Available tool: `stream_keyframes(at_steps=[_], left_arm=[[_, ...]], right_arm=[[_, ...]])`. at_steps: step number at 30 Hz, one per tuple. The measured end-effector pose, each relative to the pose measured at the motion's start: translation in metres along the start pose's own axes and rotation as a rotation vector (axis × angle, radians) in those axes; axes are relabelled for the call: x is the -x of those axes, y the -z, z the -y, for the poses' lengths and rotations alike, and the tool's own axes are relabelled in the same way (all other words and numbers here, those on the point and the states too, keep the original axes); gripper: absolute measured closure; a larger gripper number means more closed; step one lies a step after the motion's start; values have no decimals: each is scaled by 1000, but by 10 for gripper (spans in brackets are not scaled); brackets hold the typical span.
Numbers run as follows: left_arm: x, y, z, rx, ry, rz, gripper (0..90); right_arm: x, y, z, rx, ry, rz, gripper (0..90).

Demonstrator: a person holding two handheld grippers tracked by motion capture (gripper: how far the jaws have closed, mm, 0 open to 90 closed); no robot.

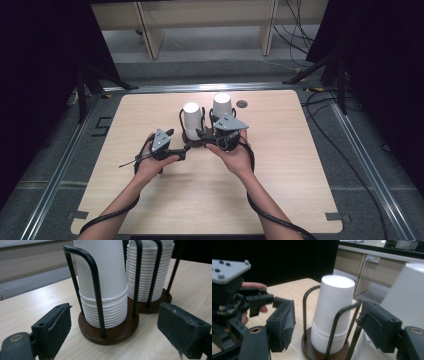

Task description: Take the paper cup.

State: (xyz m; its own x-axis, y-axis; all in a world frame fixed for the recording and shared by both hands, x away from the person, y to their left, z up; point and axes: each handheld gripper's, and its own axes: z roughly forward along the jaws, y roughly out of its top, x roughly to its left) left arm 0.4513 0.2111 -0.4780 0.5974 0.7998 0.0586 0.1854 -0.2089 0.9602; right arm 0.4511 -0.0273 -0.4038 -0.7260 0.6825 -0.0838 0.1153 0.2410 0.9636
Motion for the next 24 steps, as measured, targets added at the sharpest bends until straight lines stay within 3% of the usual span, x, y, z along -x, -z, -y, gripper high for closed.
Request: stream_keyframes(at_steps=[4,10,11,15,24], left_arm=[[-5,-13,-2,3,12,0,140],[-7,-21,-4,-18,26,-4,143],[-7,-24,-3,-26,30,-9,144],[-7,-29,-1,-30,40,-8,146],[-10,-32,-2,-41,32,-14,155]], right_arm=[[1,-17,-12,-7,19,7,338],[2,-35,-18,-25,1,19,365],[0,-41,-19,-20,-26,62,365],[-3,-52,-19,-33,-40,75,364],[-4,-63,-16,-52,-58,131,345]])
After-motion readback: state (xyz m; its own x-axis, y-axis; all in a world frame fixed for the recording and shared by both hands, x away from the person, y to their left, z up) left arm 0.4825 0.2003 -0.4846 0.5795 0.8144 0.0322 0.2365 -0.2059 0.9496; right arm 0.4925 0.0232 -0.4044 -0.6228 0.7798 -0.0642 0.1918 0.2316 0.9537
